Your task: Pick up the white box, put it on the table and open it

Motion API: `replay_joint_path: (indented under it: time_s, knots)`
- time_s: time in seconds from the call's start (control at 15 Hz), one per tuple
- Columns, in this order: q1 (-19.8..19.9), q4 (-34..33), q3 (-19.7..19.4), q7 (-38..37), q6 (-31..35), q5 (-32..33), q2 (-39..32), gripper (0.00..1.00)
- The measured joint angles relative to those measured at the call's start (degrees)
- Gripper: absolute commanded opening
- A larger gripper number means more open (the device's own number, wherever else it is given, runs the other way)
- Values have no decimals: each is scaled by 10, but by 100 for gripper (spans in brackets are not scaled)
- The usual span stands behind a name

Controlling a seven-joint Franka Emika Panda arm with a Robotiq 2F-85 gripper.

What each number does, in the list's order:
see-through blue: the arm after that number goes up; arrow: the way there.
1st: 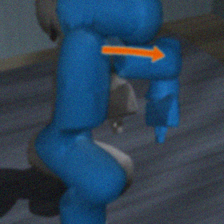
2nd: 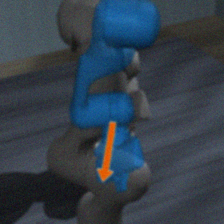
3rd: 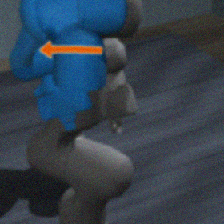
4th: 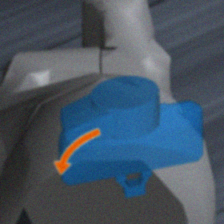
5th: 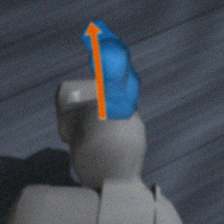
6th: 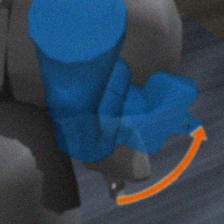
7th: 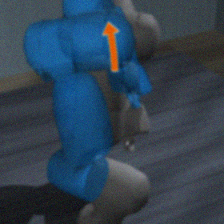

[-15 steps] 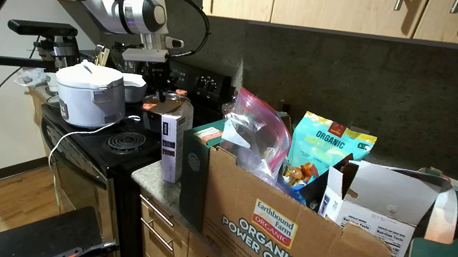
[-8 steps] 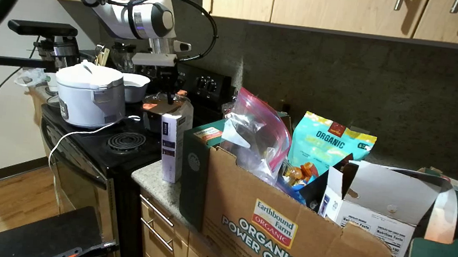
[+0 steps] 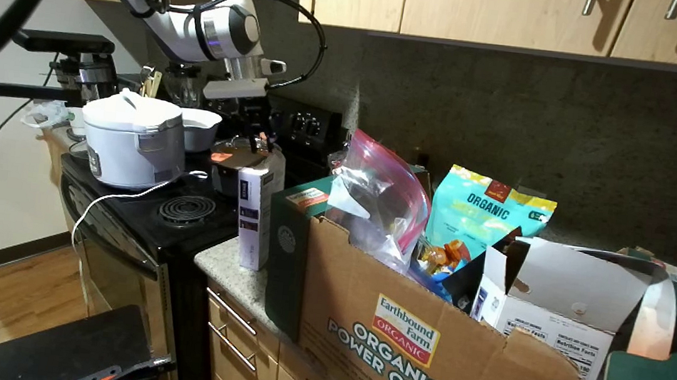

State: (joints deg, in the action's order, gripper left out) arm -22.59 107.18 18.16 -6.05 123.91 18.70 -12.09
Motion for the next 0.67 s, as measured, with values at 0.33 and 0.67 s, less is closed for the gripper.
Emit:
replay_joint_path:
  time_s: [0.33,0.67]
  knots:
    - [-11,0,-1,-55,0,72,-1,92]
    - [-19,0,-8,-126,0,148,-13,74]
